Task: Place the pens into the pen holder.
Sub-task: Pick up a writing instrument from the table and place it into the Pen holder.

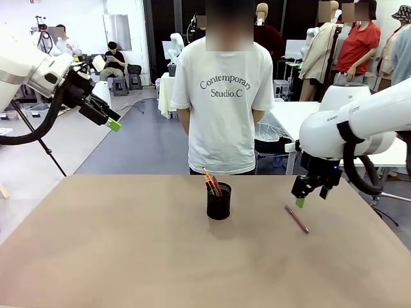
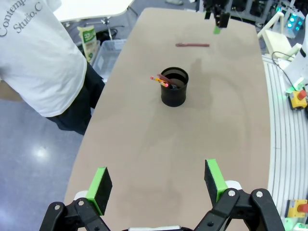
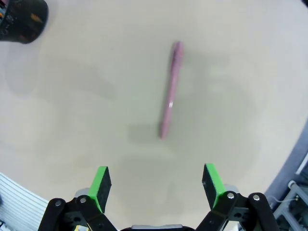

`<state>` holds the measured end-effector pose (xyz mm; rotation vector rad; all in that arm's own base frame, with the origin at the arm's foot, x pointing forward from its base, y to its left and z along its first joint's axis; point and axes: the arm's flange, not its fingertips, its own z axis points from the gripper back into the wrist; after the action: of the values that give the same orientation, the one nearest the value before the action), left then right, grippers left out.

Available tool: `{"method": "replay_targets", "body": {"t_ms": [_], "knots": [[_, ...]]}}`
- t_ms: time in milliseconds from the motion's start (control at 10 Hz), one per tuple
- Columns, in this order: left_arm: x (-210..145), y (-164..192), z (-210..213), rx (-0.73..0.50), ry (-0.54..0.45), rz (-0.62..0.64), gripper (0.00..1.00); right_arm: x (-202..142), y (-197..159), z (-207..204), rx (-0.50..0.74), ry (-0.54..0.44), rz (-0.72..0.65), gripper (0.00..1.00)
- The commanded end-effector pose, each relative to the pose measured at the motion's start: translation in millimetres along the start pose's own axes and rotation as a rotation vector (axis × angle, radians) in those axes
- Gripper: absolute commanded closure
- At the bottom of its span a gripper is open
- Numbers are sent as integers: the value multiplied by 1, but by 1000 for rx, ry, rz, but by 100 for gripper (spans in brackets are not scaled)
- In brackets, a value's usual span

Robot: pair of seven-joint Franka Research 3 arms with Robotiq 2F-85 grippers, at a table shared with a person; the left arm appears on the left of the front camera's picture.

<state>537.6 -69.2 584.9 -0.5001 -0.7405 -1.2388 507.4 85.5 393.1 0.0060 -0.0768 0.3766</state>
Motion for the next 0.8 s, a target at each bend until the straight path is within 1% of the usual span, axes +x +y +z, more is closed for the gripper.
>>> {"method": "replay_targets", "body": {"t_ms": [0, 200, 400, 600, 700], "knots": [[0, 2, 2, 4, 1, -13, 0, 46, 15, -21, -8, 32, -61, 0], [0, 2, 2, 4, 1, -13, 0, 62, 20, -40, -52, 73, -74, 0], [0, 2, 2, 4, 1, -13, 0, 75, 17, -56, -76, 74, -71, 0], [0, 2, 2, 4, 1, -13, 0, 77, 11, -72, -97, 77, -85, 0], [0, 2, 2, 4, 1, -13, 0, 79, 5, -79, -81, 85, -82, 0]]}}
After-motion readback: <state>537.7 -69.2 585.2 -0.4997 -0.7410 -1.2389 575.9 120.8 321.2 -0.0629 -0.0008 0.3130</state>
